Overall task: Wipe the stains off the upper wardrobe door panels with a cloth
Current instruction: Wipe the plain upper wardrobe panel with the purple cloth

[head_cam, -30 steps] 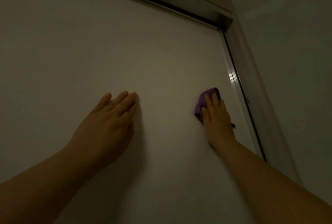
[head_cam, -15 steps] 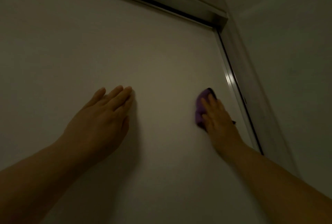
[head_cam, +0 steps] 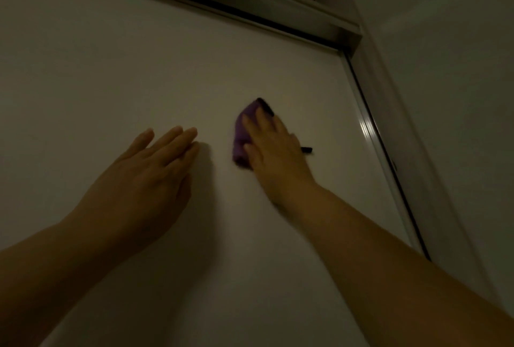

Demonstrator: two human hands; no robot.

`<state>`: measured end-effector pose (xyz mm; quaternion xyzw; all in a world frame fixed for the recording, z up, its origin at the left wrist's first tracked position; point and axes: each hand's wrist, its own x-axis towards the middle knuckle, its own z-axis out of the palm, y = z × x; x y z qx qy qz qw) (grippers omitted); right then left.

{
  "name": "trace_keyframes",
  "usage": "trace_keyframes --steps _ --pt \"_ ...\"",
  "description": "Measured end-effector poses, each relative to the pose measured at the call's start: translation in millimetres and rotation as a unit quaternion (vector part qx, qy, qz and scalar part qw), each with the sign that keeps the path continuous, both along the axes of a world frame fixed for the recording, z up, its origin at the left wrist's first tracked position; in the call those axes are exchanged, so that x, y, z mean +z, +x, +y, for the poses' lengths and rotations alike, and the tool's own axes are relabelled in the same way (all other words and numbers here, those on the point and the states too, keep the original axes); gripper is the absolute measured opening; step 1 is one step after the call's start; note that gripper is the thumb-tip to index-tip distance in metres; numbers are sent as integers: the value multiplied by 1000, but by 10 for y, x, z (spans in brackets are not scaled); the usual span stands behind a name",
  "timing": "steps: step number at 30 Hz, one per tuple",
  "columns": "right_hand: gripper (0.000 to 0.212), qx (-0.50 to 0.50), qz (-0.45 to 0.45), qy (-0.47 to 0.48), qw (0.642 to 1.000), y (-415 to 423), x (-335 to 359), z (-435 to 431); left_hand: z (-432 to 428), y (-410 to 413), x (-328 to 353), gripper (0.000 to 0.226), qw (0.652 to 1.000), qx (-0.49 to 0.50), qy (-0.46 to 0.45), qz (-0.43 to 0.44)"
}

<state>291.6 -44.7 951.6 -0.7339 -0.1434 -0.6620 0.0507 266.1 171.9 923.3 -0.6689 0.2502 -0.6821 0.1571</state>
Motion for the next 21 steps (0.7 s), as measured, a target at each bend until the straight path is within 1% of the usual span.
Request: trace_keyframes --steps 3,5,7,10,12,14,17,19,21 --pt "54 18 1 -91 996 31 -441 -229 93 -29 -28 56 1000 3 -7 12" --pt "55 31 11 -88 996 71 -526 -474 163 -47 -68 56 1000 6 -8 16" --pt "51 29 15 -22 999 92 -423 -574 244 -68 -84 56 1000 16 -12 15" --pt "49 0 34 106 994 84 -72 -324 387 -88 -62 57 999 23 -20 19" --pt "50 -18 39 119 992 25 93 38 487 -94 -42 58 999 32 -25 19" --pt "51 -15 31 77 996 -35 81 425 572 -98 -37 58 999 39 -29 18" --pt "53 -3 0 -36 999 -104 -302 857 655 -116 -58 57 999 40 -31 20" --pt "56 8 -10 -105 994 -117 -619 891 731 -141 -95 57 999 36 -30 25" --pt "54 19 -5 -139 990 -111 -767 747 860 -177 -137 58 999 32 -26 31"
